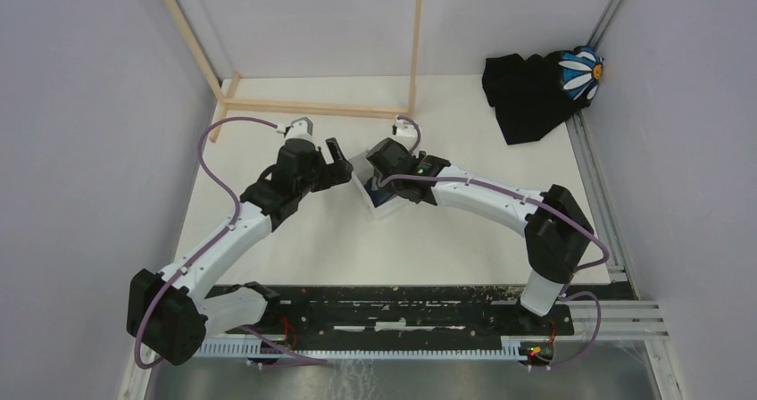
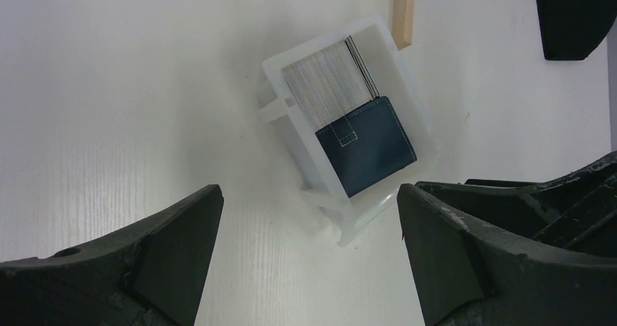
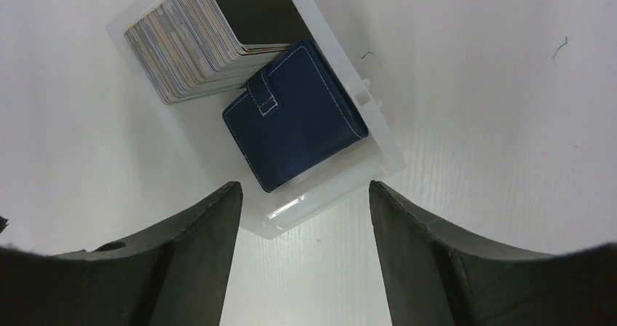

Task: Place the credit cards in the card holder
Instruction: Pick up the card holder from the storage box, then adjust the storage box at the center of the board.

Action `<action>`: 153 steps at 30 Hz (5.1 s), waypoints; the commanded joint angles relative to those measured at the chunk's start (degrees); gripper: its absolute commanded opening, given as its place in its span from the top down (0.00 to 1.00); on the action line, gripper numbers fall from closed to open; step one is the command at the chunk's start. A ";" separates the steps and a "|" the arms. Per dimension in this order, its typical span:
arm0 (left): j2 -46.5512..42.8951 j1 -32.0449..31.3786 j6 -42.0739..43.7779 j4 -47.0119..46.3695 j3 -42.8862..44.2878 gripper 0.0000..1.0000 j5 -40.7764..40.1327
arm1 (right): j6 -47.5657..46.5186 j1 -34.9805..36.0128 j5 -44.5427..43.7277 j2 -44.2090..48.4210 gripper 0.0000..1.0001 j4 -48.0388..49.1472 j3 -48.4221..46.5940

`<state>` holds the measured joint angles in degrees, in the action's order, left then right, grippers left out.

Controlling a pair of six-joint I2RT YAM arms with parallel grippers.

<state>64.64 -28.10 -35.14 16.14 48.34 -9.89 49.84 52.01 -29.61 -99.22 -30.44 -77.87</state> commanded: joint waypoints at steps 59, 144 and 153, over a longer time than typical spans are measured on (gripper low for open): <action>-8.70 1.78 2.05 -4.79 -3.64 0.04 -2.24 | 29.92 -3.76 -9.51 -22.57 0.26 -16.80 -10.24; 25.44 -12.93 -11.11 -5.18 3.07 0.79 -6.19 | -16.91 -11.35 -14.82 4.70 1.00 4.48 11.75; 29.72 -9.54 -9.98 -2.52 7.69 0.78 -9.27 | -22.35 -11.40 -7.27 4.51 0.99 5.83 11.84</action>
<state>93.82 -39.81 -44.42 13.23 53.04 -15.22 30.70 40.75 -40.45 -95.57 -27.29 -65.76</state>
